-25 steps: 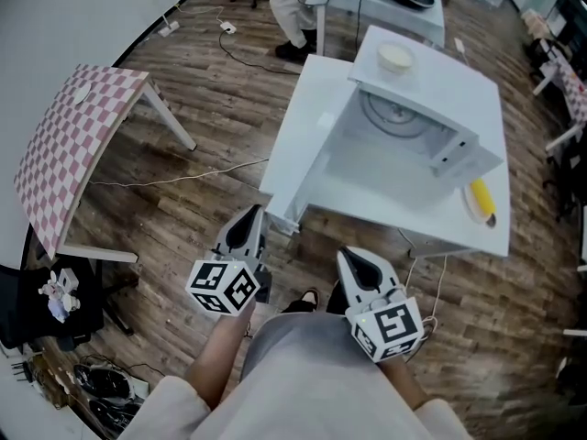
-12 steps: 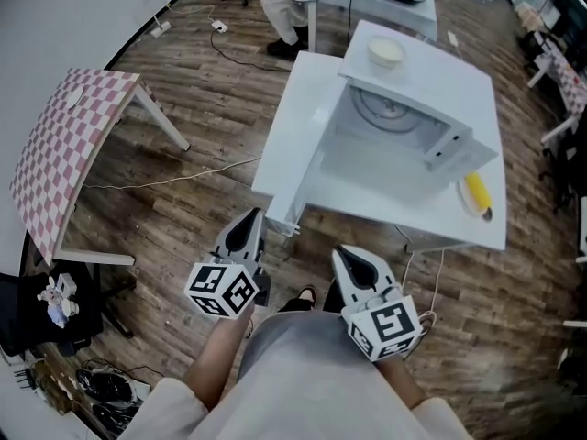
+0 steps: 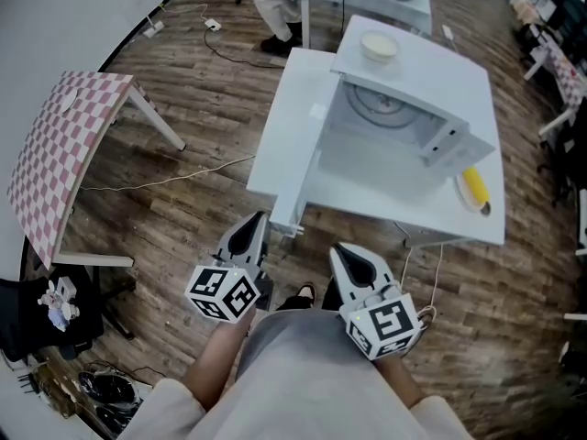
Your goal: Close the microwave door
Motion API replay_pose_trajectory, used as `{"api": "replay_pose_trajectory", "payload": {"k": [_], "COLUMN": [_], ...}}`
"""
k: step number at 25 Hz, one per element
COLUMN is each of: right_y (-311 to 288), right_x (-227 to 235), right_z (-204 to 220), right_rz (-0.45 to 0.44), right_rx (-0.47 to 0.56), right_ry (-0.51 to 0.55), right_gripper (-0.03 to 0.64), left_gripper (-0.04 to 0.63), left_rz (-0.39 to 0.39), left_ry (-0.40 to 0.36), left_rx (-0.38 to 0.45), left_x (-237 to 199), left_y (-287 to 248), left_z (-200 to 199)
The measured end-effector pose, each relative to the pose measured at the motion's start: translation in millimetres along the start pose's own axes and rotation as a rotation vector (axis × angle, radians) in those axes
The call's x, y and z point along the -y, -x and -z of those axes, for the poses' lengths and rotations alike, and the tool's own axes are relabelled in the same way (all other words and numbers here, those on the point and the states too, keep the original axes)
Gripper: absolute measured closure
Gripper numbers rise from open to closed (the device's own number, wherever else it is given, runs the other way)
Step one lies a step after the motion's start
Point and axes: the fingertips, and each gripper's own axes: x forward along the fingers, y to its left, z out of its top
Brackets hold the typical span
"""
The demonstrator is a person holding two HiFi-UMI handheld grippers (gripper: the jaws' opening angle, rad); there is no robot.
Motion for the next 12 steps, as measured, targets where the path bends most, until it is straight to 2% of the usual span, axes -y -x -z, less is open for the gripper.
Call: {"api": "replay_pose_trajectory", "payload": {"k": [12], "right_y": [-2], "right_x": [5], "right_z": [2], "right_rz": [0.008], "right_rx": [-0.003], "right_ry": [-0.011], "right_gripper": [0.594], "left_gripper": [0.577], "left_rz": [0.017], "left_ry": [0.021], "left_rx": [-0.032], "left_x": [4], "left_y": [-4], "left_z": [12]}}
